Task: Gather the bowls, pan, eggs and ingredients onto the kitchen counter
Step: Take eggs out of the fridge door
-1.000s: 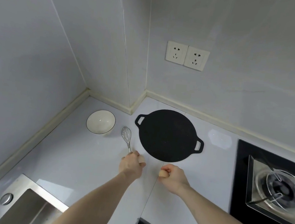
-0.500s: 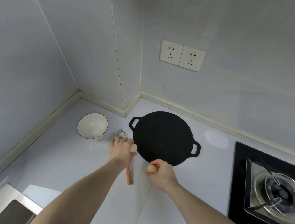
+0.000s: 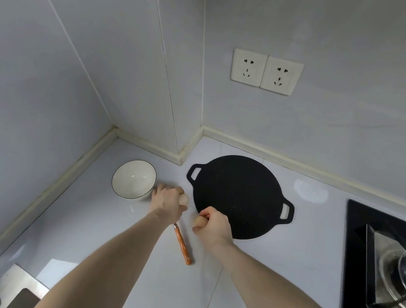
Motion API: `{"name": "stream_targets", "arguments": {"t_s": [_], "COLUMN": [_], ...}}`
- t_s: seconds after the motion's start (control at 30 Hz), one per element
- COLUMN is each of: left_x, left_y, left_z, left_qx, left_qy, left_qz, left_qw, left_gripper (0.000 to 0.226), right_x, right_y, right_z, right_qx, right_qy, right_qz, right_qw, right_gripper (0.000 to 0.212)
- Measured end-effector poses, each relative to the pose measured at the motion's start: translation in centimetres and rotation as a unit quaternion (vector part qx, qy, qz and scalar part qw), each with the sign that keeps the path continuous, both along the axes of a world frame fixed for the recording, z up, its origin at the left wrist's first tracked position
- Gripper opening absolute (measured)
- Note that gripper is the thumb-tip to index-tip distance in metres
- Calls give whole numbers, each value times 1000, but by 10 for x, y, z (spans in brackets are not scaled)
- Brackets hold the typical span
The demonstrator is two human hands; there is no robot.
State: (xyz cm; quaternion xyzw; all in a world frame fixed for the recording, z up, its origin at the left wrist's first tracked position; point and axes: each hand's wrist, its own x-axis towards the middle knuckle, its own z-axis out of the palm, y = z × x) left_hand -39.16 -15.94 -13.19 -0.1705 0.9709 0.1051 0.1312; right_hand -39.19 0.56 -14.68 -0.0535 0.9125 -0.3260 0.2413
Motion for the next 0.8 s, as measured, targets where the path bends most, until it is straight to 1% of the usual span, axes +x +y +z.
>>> {"name": "stream_targets", "arguments": {"t_s": [0.13, 0.3, 0.37, 0.53, 0.63, 0.7, 0.8], "left_x": [1, 7, 9, 15, 18, 21, 29], "left_y": [-9, -17, -17, -14, -10, -10, -10], "left_z": [-3, -10, -10, -2, 7, 12, 17], "left_qx": [-3, -9, -16, -22, 1, 26, 39], "left_qy": [-2, 15, 23, 16, 10, 7, -4], "left_qz": [-1, -6, -5, 40, 65, 71, 73], "left_qw": [1000, 1000, 1000, 999, 998, 997, 997], "left_gripper": [34, 31, 31, 26, 25, 26, 37], "right_x": [-7, -14, -17, -24, -25, -23, -18], "right_y": [-19, -40, -45, -51, -50, -48, -44], "right_z": [-4, -9, -7, -4, -3, -3, -5], "right_qx": [11, 20, 18, 1, -3, 1, 8], "right_qy": [30, 63, 75, 92, 89, 87, 82], "right_qz": [14, 15, 12, -10, -13, -6, -1], "right_qw": [999, 998, 997, 996, 996, 996, 997], "right_gripper": [27, 35, 36, 39, 32, 31, 35]}}
